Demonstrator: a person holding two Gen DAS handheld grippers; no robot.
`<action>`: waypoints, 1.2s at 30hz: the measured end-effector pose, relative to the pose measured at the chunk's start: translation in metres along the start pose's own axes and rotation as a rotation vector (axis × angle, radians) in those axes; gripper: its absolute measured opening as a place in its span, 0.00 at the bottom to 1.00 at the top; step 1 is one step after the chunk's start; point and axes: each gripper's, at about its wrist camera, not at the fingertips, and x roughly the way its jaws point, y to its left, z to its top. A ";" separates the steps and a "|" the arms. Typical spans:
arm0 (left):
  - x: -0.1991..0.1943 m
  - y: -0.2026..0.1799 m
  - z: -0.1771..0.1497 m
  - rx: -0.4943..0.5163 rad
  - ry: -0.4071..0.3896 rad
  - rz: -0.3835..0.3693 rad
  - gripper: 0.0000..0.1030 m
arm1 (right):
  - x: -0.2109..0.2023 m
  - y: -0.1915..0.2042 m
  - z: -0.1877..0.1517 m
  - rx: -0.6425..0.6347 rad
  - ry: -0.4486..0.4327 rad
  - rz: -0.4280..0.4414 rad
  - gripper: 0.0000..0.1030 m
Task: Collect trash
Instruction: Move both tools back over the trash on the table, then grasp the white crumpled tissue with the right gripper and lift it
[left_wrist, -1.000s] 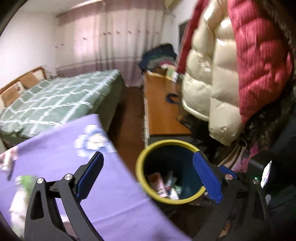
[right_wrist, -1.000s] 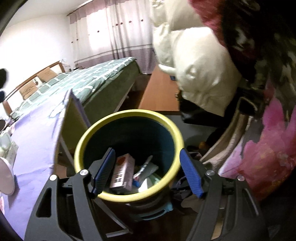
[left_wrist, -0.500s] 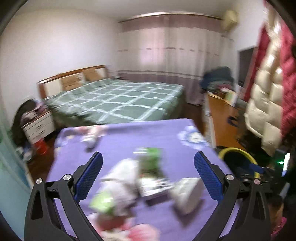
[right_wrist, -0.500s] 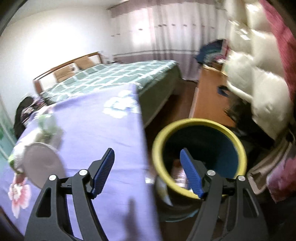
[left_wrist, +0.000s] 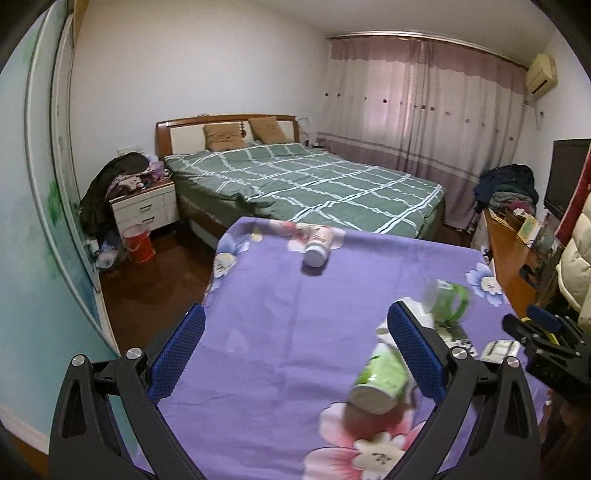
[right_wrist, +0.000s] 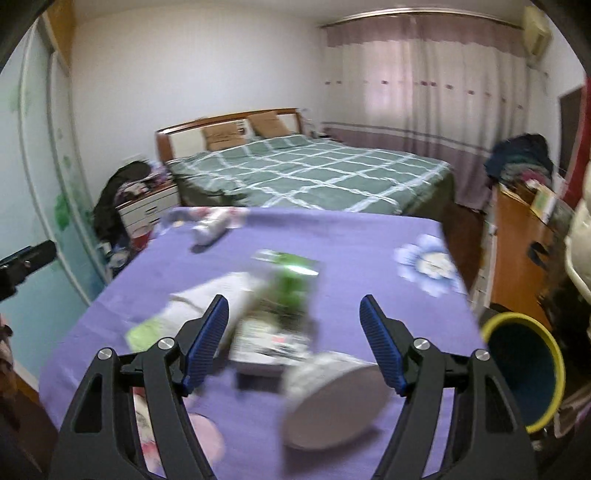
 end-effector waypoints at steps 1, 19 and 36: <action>0.001 0.002 -0.001 -0.001 0.000 0.004 0.95 | 0.009 0.010 0.001 -0.004 0.013 0.024 0.68; 0.013 0.005 -0.013 -0.022 0.034 -0.001 0.95 | 0.105 0.055 -0.011 0.039 0.205 0.166 0.63; 0.019 0.000 -0.015 -0.021 0.038 -0.007 0.95 | 0.062 0.060 -0.001 0.013 0.121 0.211 0.06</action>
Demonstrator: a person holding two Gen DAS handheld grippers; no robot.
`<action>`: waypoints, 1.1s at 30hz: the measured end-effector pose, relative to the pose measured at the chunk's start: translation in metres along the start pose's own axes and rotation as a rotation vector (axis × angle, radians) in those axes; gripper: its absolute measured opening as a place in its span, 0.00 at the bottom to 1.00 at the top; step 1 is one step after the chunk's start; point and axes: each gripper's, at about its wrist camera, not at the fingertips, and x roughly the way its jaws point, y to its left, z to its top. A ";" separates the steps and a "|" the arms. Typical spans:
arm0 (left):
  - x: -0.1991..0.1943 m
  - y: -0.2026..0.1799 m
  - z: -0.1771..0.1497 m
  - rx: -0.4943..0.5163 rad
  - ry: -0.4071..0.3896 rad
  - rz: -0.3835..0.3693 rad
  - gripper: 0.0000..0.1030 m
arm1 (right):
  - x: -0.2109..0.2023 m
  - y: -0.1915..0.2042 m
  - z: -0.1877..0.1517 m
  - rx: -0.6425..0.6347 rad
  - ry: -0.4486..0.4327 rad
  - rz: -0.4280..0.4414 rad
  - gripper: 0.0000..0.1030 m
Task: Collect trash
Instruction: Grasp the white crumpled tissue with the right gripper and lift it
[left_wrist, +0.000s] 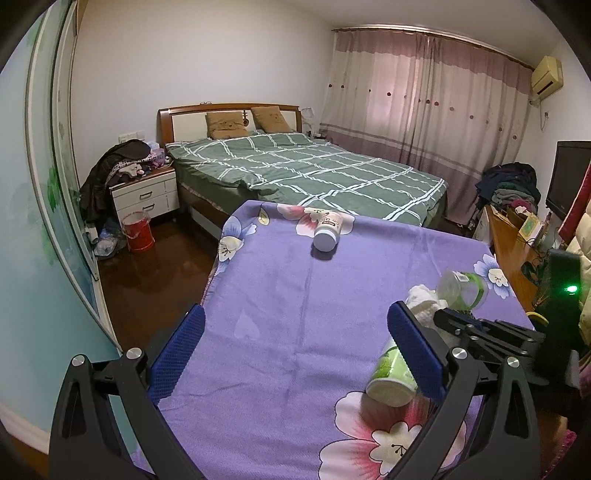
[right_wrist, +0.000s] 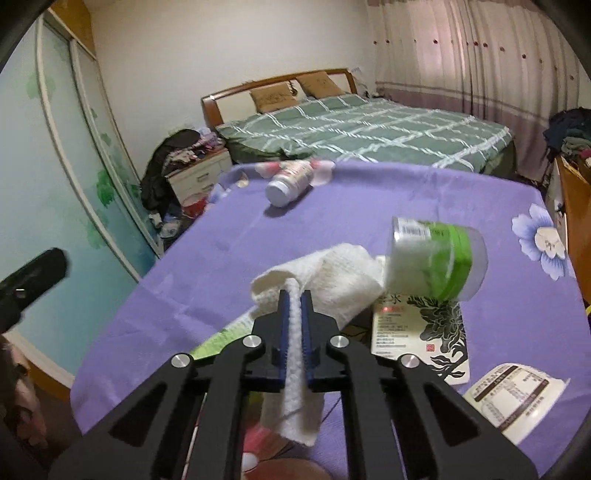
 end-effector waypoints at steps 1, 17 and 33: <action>-0.001 0.000 0.000 0.000 -0.001 0.000 0.95 | -0.004 0.001 0.001 -0.004 -0.009 0.005 0.06; -0.014 -0.008 0.000 0.015 -0.021 -0.013 0.95 | -0.037 -0.005 0.023 -0.029 -0.081 -0.016 0.09; -0.020 0.001 -0.001 -0.005 -0.020 -0.001 0.95 | 0.032 -0.012 0.002 0.011 0.095 -0.020 0.06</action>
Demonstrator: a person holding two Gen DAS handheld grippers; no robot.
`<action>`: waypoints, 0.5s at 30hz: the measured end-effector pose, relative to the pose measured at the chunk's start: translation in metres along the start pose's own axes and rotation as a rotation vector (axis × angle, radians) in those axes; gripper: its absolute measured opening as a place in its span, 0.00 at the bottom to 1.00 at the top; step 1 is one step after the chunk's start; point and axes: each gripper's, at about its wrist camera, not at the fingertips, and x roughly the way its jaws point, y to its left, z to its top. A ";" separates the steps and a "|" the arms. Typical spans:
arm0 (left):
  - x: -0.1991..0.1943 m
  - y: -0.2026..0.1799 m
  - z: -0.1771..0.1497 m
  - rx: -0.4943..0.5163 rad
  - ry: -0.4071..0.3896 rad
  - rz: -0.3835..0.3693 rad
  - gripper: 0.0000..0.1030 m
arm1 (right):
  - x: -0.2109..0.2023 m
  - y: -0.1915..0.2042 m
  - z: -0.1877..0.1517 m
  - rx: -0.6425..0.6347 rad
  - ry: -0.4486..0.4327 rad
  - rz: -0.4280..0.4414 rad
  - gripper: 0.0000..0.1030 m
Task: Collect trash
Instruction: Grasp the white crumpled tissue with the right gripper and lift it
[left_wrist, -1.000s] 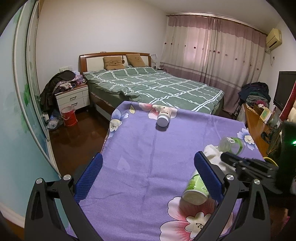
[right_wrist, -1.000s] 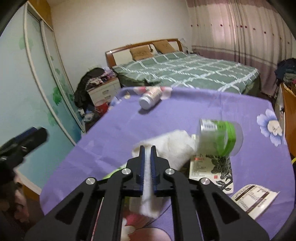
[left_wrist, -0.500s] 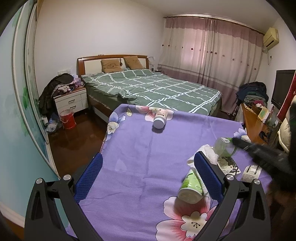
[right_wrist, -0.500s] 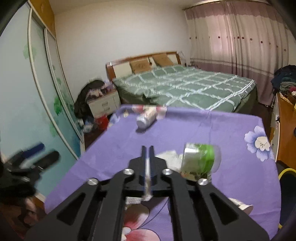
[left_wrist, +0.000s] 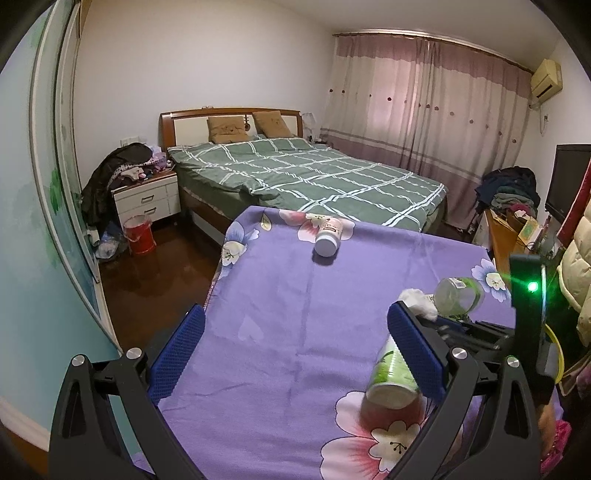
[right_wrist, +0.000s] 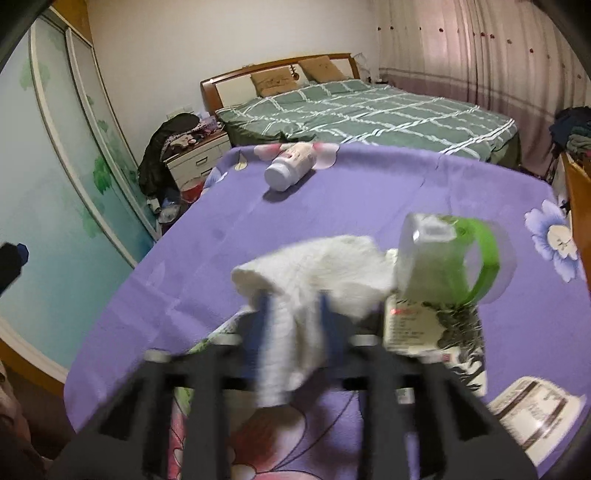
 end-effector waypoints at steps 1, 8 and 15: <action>0.000 -0.001 0.000 0.001 0.001 -0.001 0.95 | 0.000 0.000 -0.001 0.001 0.003 0.007 0.06; -0.001 -0.001 0.001 0.003 -0.004 -0.001 0.95 | -0.035 0.006 0.005 -0.025 -0.080 0.012 0.06; -0.001 -0.010 0.000 0.021 -0.002 -0.015 0.95 | -0.093 0.001 0.023 -0.028 -0.204 0.051 0.06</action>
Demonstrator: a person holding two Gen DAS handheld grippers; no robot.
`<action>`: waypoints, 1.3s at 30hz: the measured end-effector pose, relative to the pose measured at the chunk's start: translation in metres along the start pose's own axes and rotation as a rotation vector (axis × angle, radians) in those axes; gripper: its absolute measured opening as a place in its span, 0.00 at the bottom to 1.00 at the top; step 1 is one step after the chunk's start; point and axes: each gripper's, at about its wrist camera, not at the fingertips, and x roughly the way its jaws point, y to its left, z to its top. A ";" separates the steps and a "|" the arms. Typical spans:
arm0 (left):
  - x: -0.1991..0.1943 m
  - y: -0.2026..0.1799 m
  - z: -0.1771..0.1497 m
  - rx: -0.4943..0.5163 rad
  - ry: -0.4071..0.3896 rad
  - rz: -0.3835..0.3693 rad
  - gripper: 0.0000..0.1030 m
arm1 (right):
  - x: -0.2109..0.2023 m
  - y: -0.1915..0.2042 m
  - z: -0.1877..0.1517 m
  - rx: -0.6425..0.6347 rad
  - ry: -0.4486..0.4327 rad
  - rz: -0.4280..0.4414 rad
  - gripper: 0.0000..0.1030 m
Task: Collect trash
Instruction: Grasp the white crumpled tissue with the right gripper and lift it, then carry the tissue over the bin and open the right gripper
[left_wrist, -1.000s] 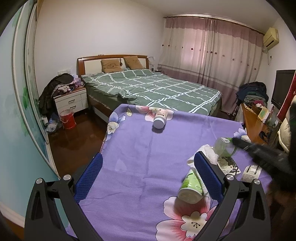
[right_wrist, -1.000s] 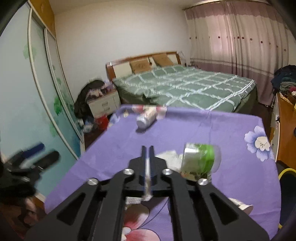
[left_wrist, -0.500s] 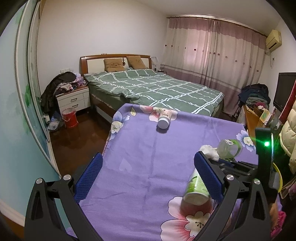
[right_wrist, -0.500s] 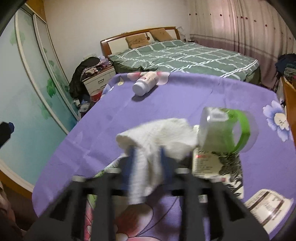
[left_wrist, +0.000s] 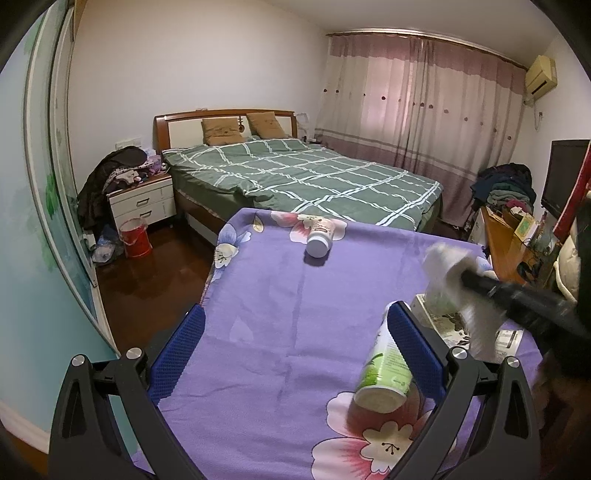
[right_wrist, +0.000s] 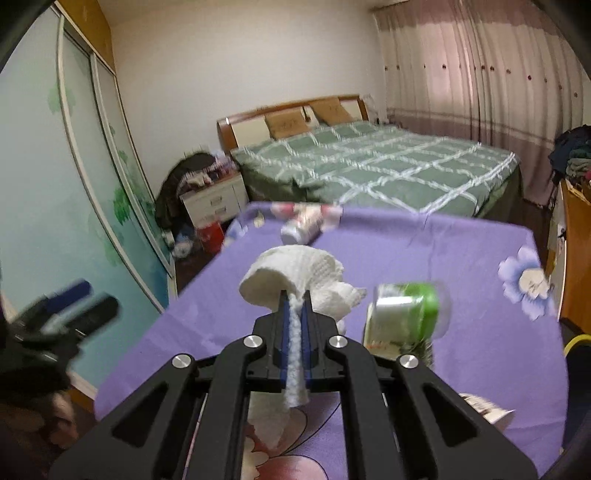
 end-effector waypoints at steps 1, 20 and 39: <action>0.000 -0.001 -0.001 0.003 0.001 -0.003 0.95 | -0.007 -0.001 0.003 -0.001 -0.016 -0.002 0.06; 0.035 -0.054 -0.025 0.075 0.091 -0.096 0.95 | -0.106 -0.179 -0.026 0.196 -0.105 -0.414 0.06; 0.074 -0.096 -0.047 0.130 0.185 -0.152 0.95 | -0.104 -0.319 -0.104 0.426 0.034 -0.725 0.42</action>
